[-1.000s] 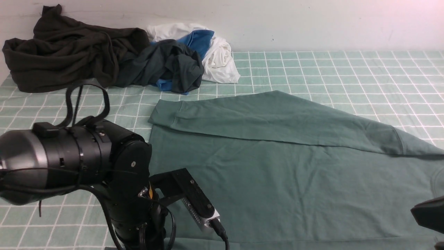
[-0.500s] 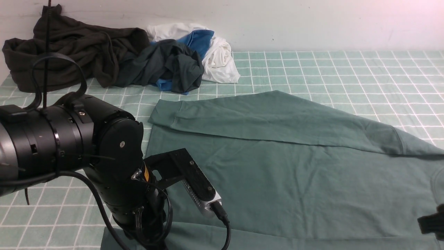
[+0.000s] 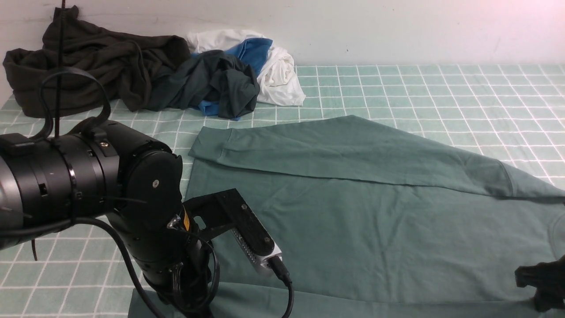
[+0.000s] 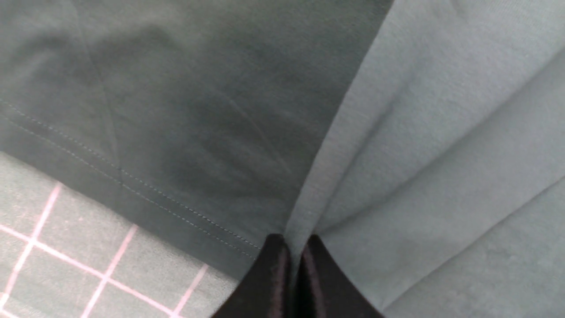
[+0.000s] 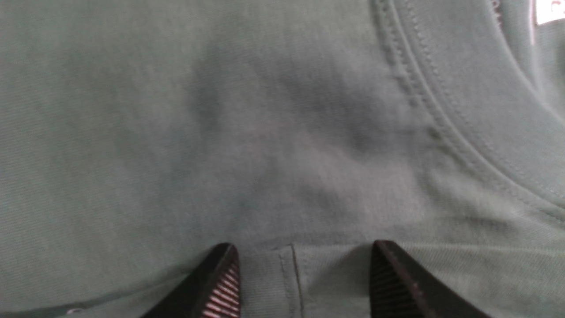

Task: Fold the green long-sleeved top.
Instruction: Use the left arm to drag and place the cuff at the centered position on the left edge of the fabric

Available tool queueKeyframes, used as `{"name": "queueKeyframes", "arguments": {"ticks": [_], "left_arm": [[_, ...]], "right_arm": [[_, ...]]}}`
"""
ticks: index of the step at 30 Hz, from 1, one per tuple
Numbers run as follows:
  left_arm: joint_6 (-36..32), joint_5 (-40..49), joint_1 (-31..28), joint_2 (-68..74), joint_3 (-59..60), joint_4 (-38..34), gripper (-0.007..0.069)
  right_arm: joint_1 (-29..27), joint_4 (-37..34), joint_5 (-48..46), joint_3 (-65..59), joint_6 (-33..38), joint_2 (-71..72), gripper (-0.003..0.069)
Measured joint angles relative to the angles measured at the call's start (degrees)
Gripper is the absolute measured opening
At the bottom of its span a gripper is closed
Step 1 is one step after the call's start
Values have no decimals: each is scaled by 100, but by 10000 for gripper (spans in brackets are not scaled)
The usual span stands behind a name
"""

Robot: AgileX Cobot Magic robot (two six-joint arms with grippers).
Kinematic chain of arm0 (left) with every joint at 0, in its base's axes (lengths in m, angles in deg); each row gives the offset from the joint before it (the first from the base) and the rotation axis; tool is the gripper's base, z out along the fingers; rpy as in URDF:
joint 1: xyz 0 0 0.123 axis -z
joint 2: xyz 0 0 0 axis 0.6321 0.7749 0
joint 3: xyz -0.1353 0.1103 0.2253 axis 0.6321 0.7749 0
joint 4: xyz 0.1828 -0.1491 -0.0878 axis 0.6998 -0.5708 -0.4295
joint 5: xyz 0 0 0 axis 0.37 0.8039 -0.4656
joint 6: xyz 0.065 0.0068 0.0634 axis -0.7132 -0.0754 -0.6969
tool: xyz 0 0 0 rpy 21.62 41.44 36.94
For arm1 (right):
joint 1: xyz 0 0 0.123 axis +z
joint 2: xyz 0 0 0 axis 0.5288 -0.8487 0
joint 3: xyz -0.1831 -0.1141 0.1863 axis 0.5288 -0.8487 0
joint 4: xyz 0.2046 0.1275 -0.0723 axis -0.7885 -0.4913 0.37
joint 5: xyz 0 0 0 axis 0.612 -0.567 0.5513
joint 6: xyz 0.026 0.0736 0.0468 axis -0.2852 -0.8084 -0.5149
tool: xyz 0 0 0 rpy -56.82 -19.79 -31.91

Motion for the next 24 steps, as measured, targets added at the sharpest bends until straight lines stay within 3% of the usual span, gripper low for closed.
{"name": "queueKeyframes", "arguments": {"ticks": [5, 9, 16, 24], "left_arm": [[0, -5, 0, 0, 0, 0, -1], [0, 22, 0, 0, -62, 18, -1], [0, 327, -11, 21, -915, 130, -1], [-6, 530, -442, 1127, -2596, 256, 4]], "right_arm": [[0, -74, -1, 11, 59, -14, 114], [0, 89, -122, 52, 63, 41, 15], [0, 482, -1155, 253, 63, 1017, -1], [0, 503, -1173, 253, 63, 1344, -1]]}}
